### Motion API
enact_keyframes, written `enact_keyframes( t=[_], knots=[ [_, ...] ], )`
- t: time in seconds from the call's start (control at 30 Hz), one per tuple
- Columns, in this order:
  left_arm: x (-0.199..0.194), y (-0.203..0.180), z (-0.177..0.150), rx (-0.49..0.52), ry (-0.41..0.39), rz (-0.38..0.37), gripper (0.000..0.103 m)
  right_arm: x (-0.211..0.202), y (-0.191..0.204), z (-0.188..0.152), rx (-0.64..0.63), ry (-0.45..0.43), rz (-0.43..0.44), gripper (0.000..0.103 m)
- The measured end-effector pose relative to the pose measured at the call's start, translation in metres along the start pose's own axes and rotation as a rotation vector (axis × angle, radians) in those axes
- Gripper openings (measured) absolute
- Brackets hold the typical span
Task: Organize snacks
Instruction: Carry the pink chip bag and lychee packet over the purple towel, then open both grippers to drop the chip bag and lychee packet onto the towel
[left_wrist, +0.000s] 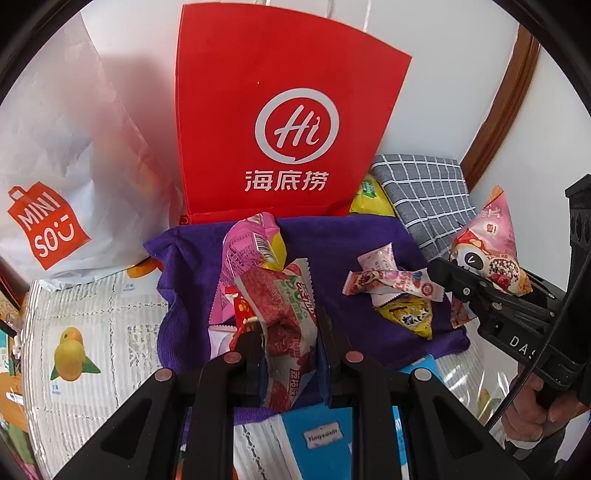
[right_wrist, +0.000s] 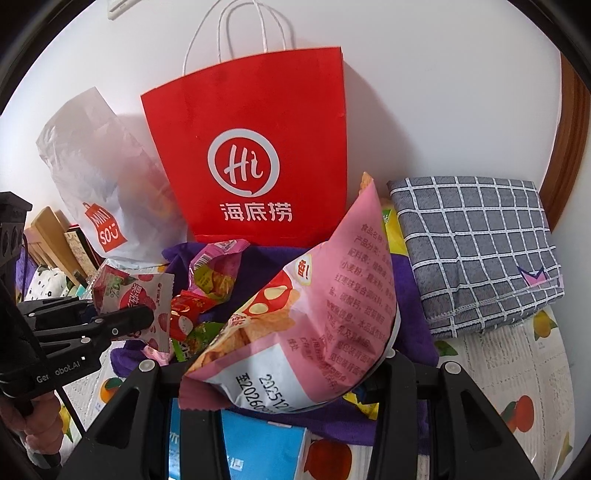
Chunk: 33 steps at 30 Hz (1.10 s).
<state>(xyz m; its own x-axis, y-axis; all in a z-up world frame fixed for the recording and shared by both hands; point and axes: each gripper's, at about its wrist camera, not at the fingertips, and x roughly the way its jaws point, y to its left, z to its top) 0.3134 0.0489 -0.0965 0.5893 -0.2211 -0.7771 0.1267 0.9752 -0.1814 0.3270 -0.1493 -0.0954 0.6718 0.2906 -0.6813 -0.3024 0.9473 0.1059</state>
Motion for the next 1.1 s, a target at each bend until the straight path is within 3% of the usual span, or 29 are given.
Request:
enact_keyframes(
  t=[0.4,1.1],
  knots=[
    [0.040,-0.002,0.005,-0.004,0.060,0.030,0.020,0.040,-0.009,-0.008,-0.021,0.087,-0.048,0.041],
    [0.050,-0.008,0.006,0.021,0.061,0.031,0.020,0.064,-0.020,-0.022,-0.021,0.144,-0.060,0.041]
  ],
)
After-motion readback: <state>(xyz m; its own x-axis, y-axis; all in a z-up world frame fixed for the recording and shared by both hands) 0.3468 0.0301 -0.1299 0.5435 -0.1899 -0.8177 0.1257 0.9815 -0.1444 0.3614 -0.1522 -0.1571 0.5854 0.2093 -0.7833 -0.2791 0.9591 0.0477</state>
